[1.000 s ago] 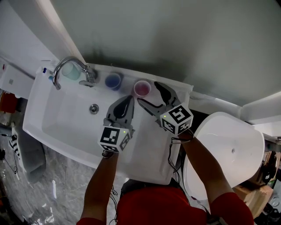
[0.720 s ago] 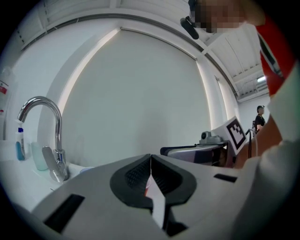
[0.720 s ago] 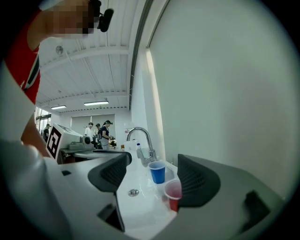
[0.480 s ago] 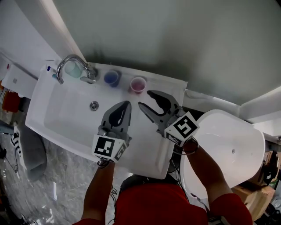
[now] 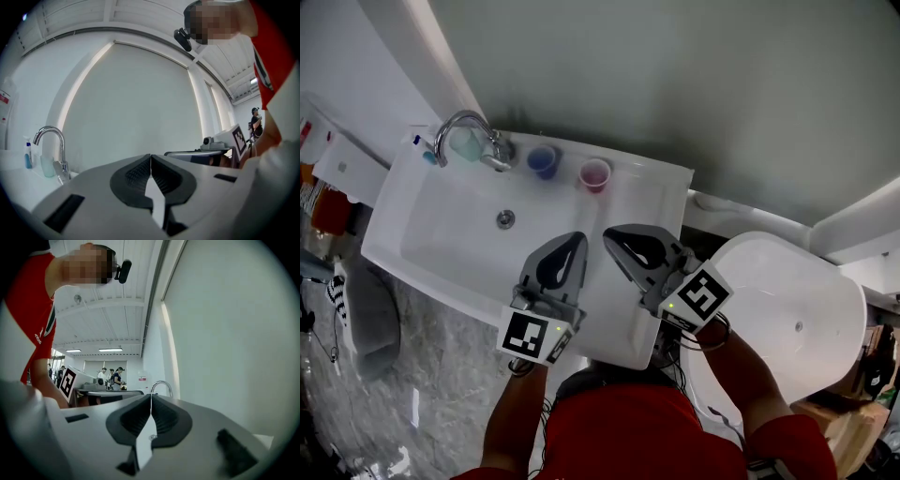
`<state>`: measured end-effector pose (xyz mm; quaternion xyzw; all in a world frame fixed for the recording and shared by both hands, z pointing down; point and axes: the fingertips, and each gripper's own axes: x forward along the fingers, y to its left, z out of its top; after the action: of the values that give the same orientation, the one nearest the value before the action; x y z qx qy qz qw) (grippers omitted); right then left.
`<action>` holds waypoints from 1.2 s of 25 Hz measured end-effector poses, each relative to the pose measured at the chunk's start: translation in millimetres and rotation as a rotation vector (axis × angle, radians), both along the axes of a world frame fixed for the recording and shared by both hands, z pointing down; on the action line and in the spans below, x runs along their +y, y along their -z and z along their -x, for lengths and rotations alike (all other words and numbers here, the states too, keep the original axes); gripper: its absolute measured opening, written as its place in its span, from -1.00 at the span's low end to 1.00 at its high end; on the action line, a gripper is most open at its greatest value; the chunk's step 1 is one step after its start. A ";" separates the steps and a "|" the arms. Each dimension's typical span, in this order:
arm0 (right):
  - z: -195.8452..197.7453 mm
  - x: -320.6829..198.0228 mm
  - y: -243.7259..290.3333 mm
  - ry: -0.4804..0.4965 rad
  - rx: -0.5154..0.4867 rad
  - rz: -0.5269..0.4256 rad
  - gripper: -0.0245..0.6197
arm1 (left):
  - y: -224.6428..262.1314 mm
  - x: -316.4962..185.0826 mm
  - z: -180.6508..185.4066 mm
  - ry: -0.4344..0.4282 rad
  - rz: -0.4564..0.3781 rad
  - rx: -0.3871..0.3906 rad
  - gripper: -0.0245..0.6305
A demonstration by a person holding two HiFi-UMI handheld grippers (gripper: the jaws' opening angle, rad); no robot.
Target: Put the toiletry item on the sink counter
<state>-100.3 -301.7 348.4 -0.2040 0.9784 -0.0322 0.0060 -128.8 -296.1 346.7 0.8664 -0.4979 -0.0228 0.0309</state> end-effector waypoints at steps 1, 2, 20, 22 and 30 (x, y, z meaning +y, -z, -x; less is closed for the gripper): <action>0.5 5.8 4.1 0.009 -0.017 -0.005 -0.82 | 2.0 5.1 -0.4 0.000 0.000 0.006 -0.87; 1.0 11.3 7.7 0.017 -0.033 -0.009 -0.83 | 3.8 10.1 -0.6 0.000 0.000 0.013 -0.87; 1.0 88.6 17.8 0.061 -0.048 0.006 -0.83 | 18.3 86.0 -4.2 -0.030 -0.021 -0.004 -0.87; 2.7 92.9 20.1 0.066 -0.049 0.001 -0.83 | 18.4 89.7 -4.4 -0.034 -0.021 -0.005 -0.87; 4.4 105.7 24.6 0.081 -0.044 -0.016 -0.84 | 17.2 102.2 -5.2 -0.045 -0.021 -0.006 -0.87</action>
<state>-104.7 -196.0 323.7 -0.1633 0.9858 -0.0289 0.0278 -123.6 -193.8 329.5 0.8776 -0.4783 -0.0249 0.0207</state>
